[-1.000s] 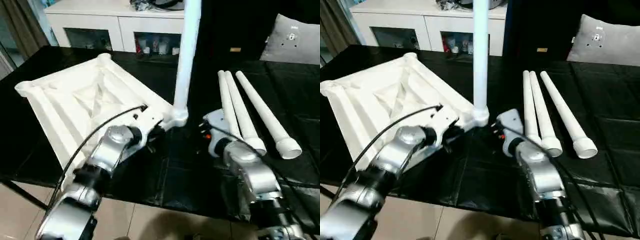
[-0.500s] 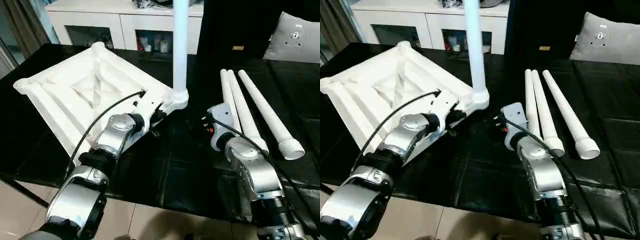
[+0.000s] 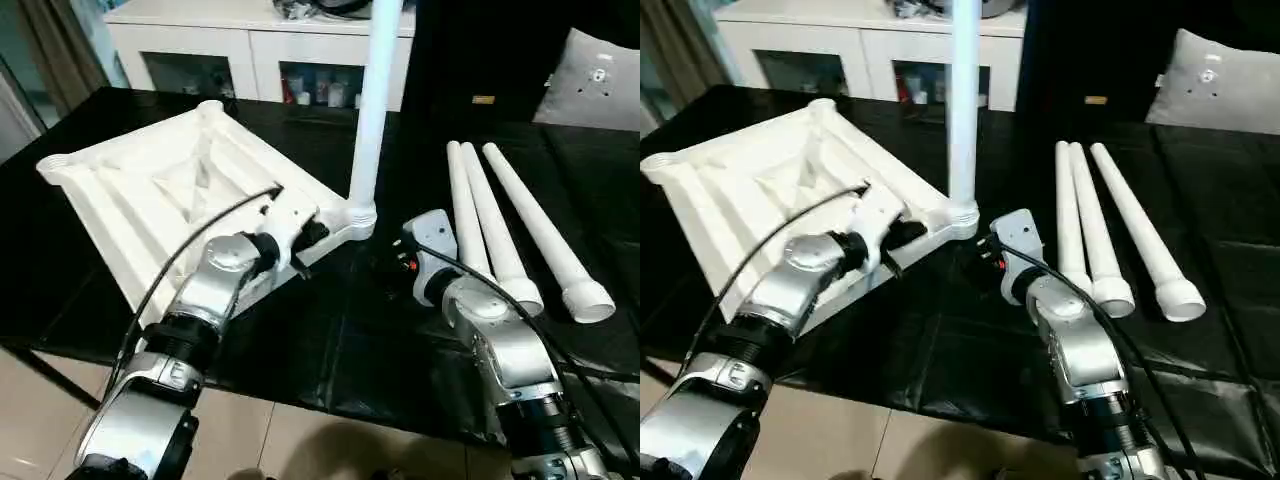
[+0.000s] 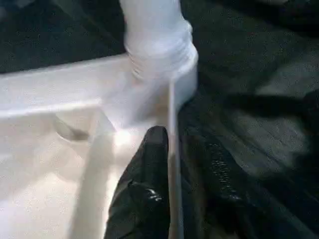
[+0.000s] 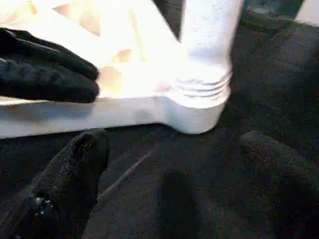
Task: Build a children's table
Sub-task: Rotate table base
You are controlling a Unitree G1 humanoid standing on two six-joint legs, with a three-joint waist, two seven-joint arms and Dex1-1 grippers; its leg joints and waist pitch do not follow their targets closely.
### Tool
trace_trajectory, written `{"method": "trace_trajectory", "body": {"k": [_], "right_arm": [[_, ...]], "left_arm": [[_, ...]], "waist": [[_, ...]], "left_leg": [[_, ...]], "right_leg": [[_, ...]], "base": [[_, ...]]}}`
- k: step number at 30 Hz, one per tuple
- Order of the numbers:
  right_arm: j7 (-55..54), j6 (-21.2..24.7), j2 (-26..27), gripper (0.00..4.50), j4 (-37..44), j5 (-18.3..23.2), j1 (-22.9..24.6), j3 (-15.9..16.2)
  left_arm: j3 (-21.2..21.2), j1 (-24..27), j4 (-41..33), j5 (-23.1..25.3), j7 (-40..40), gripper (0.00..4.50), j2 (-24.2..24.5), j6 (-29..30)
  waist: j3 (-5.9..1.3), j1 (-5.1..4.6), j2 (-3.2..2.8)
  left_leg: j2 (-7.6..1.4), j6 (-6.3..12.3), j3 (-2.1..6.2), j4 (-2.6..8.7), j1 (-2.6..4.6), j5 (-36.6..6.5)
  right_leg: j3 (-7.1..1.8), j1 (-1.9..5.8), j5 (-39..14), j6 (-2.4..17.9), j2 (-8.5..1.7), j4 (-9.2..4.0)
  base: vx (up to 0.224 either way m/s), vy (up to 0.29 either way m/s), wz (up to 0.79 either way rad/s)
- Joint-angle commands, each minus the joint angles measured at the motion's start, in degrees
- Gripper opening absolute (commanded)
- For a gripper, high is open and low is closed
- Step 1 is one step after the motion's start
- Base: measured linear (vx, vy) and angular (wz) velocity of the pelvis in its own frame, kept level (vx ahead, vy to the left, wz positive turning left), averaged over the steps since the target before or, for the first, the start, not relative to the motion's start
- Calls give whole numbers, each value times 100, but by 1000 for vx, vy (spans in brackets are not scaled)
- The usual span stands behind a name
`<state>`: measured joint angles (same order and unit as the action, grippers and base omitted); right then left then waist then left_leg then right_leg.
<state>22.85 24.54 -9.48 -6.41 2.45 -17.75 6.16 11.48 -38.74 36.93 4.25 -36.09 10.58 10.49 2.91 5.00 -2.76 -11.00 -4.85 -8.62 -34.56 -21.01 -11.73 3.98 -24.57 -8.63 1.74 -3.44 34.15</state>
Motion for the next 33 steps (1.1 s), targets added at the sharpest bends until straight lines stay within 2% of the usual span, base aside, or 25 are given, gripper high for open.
{"method": "trace_trajectory", "body": {"k": [1, 3, 4, 5, 7, 8, 9, 10, 11, 12, 13, 17, 18, 20, 21, 22, 25, 28, 30, 31, 33], "right_arm": [[79, 64, -7, 450, 152, 60, 38, 22], [207, 79, -79, 450, 247, 110, 125, 38], [222, 111, -122, 450, 324, 106, 187, 41], [258, 95, -148, 450, 341, 109, 203, 52], [357, 127, -135, 450, 402, 244, 234, 25], [412, 123, -146, 450, 426, 269, 238, 54], [432, 119, -148, 450, 437, 276, 240, 72], [459, 113, -136, 450, 452, 301, 245, 89], [436, 126, -117, 450, 444, 302, 239, 93], [406, 128, -92, 450, 425, 299, 231, 94], [398, 126, -77, 450, 426, 285, 232, 106], [374, 14, -62, 450, 413, 185, 230, 202], [379, -38, -59, 450, 433, 171, 237, 242], [448, 63, -56, 450, 470, 210, 242, 299], [535, 209, -76, 450, 507, 237, 237, 374], [560, 236, -91, 450, 509, 228, 230, 407], [646, 208, -142, 450, 491, 200, 199, 468], [640, 196, -156, 450, 473, 189, 193, 466], [690, 176, -197, 450, 449, 185, 191, 490], [681, 179, -209, 450, 444, 178, 192, 495], [676, 192, -210, 450, 443, 179, 191, 494]], "left_arm": [[46, 27, -131, 35, -66, 97, 62, 81], [-118, 84, -335, -126, -87, 104, 141, 97], [-250, 144, -543, -254, -93, 105, 205, 178], [-288, 183, -665, -287, -112, 127, 261, 253], [-376, 316, -1025, -263, -91, 142, 482, 455], [-415, 382, -1187, -231, -79, 144, 596, 551], [-436, 425, -1287, -197, -62, 144, 671, 609], [-473, 523, -1511, -90, -9, 152, 835, 739], [-492, 609, -1689, 9, 8, 178, 982, 879], [-517, 712, -1868, 112, 8, 178, 1151, 1031], [-539, 816, -2044, 223, 37, 183, 1332, 1196], [-631, 1110, -2462, 690, 166, 185, 2075, 1702], [-681, 1171, -2579, 776, 172, 185, 2297, 1895], [-709, 1220, -2627, 890, 135, 185, 2552, 2012], [-701, 1264, -2662, 1041, 100, 185, 2813, 2124], [-704, 1284, -2688, 1070, 55, 185, 2921, 2199], [-623, 1413, -2901, 1258, -118, 185, 3318, 2523], [-546, 1477, -2920, 1301, -189, 185, 3464, 2610], [-450, 1545, -2910, 1226, -288, 185, 3462, 2655], [-348, 1624, -2968, 1156, -421, 185, 3431, 2684], [-300, 1678, -3030, 1097, -498, 185, 3392, 2730]], "waist": [[-439, 10, -20], [-442, 7, -45], [-442, 13, -24], [-440, 5, -22], [-433, -14, -25], [-435, -9, -62], [-421, -36, -49], [-422, -38, -45], [-409, -48, -66], [-414, -54, -64], [-408, -63, -82], [-397, -105, -86], [-397, -115, -65], [-389, -135, -98], [-380, -143, -53], [-375, -135, -92], [-362, -139, -99], [-363, -139, -97], [-349, -140, -129], [-325, -147, -115], [-326, -156, -110]], "left_leg": [[-94, 304, -12, 344, -18, -488], [-98, 278, -1, 347, -19, -534], [-109, 268, -1, 347, -18, -541], [-114, 251, 4, 353, -26, -541], [-102, 258, 0, 351, -21, -581], [-111, 239, 10, 357, -16, -620], [-107, 243, 7, 363, -30, -658], [-102, 228, 4, 363, -6, -712], [-106, 218, 2, 372, -3, -732], [-113, 194, 1, 369, 11, -748], [-121, 177, 13, 385, -6, -743], [-108, 111, 23, 402, 12, -831], [-115, 92, 24, 404, 13, -844], [-103, 82, 35, 409, 25, -876], [-100, 90, 21, 408, 25, -897], [-107, 76, 36, 419, 34, -948], [-120, 43, 41, 434, 29, -1013], [-103, 24, 36, 432, 38, -1049], [-102, -1, 39, 440, 49, -1149], [-103, -20, 42, 457, 63, -1329], [-101, -42, 49, 468, 83, -1473]], "right_leg": [[-242, 466, -1093, 907, -388, -370], [-231, 472, -1099, 911, -386, -376], [-236, 475, -1056, 920, -389, -373], [-233, 478, -1010, 960, -390, -353], [-228, 468, -1092, 952, -379, -370], [-226, 472, -1131, 954, -389, -359], [-222, 468, -1214, 915, -374, -376], [-219, 457, -1343, 871, -372, -385], [-219, 436, -1463, 832, -362, -400], [-222, 429, -1492, 823, -363, -393], [-222, 434, -1533, 807, -368, -388], [-224, 412, -1586, 762, -350, -382], [-226, 414, -1568, 768, -354, -371], [-225, 403, -1543, 807, -344, -375], [-230, 397, -1557, 820, -337, -383], [-234, 394, -1598, 834, -349, -372], [-244, 394, -1626, 864, -365, -371], [-249, 394, -1659, 858, -364, -381], [-246, 389, -1765, 850, -367, -393], [-244, 386, -1981, 817, -373, -425], [-247, 390, -2200, 773, -384, -438]], "base": [[0, 0, 0], [0, 0, 0], [0, 0, 0], [0, 0, 0], [0, 0, 0], [0, 0, 0], [0, 0, 0], [0, 0, 0], [0, 0, 0], [0, 0, 0], [0, 0, 0], [0, 0, 0], [0, 0, 0], [0, 0, 0], [0, 0, 0], [0, 0, 0], [0, 0, 0], [0, 0, 0], [0, 0, 0], [0, 0, 0], [0, 0, 0]]}}
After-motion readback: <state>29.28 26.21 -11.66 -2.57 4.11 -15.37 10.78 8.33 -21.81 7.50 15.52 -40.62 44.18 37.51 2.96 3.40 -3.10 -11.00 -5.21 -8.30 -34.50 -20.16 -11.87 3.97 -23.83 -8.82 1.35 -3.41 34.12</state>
